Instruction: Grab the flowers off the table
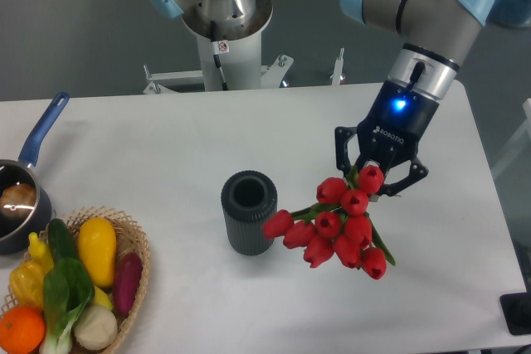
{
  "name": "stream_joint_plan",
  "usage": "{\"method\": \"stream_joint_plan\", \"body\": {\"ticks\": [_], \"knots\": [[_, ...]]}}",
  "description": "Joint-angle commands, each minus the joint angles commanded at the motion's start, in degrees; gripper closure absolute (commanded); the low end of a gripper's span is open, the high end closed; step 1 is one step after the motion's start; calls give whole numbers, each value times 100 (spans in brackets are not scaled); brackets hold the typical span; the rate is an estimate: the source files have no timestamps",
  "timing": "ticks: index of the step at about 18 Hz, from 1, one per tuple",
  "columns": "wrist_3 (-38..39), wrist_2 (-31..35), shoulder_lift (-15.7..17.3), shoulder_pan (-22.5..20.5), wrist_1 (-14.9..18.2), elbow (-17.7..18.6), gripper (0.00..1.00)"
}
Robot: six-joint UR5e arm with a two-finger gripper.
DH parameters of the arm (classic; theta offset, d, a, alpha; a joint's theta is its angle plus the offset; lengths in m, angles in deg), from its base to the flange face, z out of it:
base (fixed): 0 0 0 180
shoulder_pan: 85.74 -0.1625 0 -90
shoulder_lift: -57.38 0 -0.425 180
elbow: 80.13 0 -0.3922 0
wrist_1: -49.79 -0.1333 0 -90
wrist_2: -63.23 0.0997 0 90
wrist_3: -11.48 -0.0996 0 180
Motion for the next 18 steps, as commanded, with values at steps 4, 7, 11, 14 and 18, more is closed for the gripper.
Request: {"method": "stream_joint_plan", "body": {"ticks": [4,7,11,14,18], "knots": [[36,-70,71,-70,0,53,70],[45,-228,88,-88,0,62,70],[71,-255,141,-123,9,88,70],[71,-351,167,-158,9,106,70],[71,-369,167,-185,9,106,70]]}}
